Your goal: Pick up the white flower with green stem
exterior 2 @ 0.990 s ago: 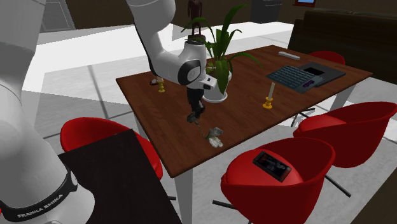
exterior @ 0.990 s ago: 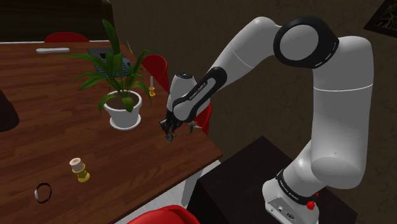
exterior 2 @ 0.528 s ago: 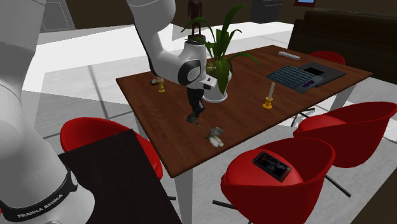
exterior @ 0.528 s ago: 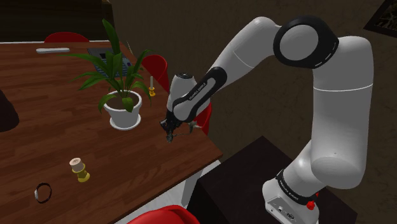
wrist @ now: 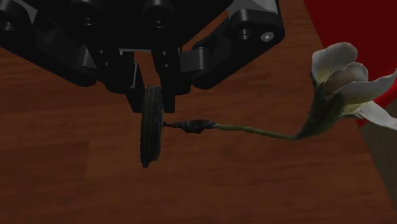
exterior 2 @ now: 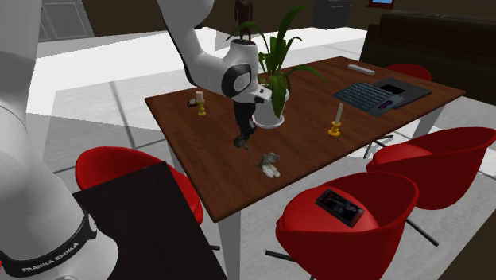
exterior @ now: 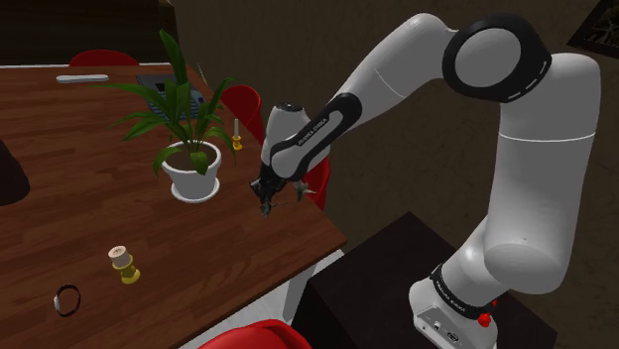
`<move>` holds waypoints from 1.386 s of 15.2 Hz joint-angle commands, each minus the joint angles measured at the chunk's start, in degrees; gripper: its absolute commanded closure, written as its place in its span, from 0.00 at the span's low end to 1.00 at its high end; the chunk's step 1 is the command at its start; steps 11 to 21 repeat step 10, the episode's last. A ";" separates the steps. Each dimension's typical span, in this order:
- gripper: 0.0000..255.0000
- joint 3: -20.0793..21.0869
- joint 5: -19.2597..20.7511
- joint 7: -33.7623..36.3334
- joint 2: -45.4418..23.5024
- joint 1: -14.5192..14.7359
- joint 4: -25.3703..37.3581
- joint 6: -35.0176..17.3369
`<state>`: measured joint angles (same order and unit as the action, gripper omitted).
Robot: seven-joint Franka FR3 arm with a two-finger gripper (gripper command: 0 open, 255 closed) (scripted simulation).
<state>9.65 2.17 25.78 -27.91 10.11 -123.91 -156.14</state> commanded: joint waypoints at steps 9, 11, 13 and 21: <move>1.00 1.18 -1.35 -0.47 6.37 -0.80 -0.81 5.53; 1.00 1.18 -1.35 -0.47 6.37 -0.80 -0.80 5.53; 1.00 1.18 -1.35 -0.47 6.37 -0.80 -0.80 5.53; 1.00 1.18 -1.35 -0.47 6.37 -0.80 -0.80 5.53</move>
